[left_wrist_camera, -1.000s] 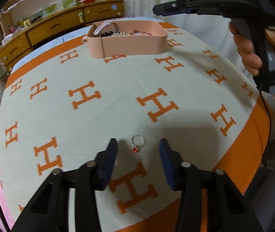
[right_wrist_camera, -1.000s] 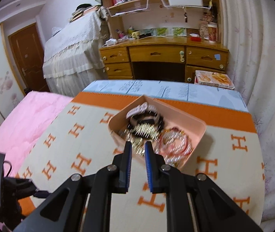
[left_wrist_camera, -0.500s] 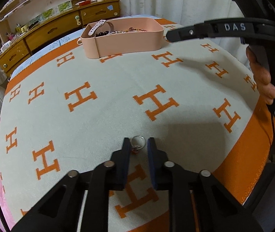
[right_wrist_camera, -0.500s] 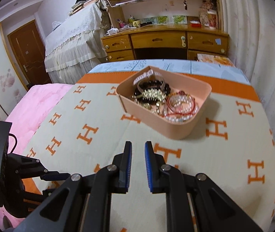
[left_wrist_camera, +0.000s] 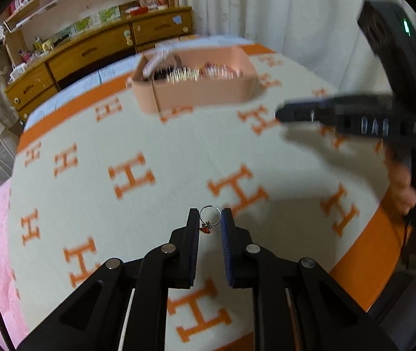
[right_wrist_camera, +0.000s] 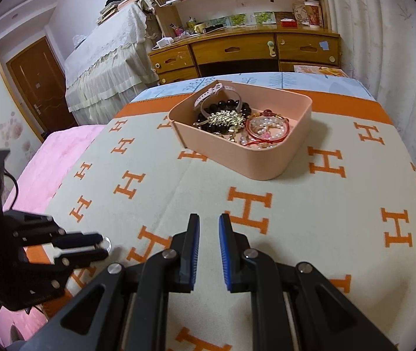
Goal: Organize jewelry
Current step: 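Carry the red-stone ring into the pink tray and open the left tool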
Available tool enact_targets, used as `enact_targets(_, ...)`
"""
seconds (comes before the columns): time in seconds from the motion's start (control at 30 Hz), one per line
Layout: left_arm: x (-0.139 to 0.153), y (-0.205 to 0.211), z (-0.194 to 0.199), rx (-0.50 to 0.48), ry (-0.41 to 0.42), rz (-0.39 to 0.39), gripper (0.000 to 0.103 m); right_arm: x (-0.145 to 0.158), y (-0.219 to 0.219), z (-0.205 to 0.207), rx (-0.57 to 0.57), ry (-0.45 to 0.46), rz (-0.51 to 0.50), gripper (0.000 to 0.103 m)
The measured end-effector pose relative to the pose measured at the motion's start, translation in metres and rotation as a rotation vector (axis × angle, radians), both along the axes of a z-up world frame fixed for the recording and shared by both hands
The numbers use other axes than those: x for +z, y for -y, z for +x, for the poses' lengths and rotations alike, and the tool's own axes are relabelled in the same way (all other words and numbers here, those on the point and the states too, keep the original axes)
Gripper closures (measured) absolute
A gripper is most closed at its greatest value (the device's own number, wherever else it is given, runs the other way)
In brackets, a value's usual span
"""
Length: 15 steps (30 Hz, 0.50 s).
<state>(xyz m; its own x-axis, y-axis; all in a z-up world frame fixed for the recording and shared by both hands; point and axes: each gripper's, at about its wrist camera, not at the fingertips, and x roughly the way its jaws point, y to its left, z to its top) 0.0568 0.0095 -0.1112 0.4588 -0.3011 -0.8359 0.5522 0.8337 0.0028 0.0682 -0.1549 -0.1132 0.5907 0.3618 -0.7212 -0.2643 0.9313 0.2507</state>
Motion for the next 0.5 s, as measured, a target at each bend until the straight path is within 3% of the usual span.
enact_targets(0.3, 0.075, 0.024, 0.064, 0.100, 0.116, -0.104, 0.091, 0.035, 0.007, 0.012, -0.014, 0.069, 0.033, 0.089)
enact_targets(0.5, 0.083, 0.049, 0.116, 0.150, 0.137, -0.131, 0.091, 0.067, 0.008, 0.035, -0.072, 0.143, 0.026, 0.089)
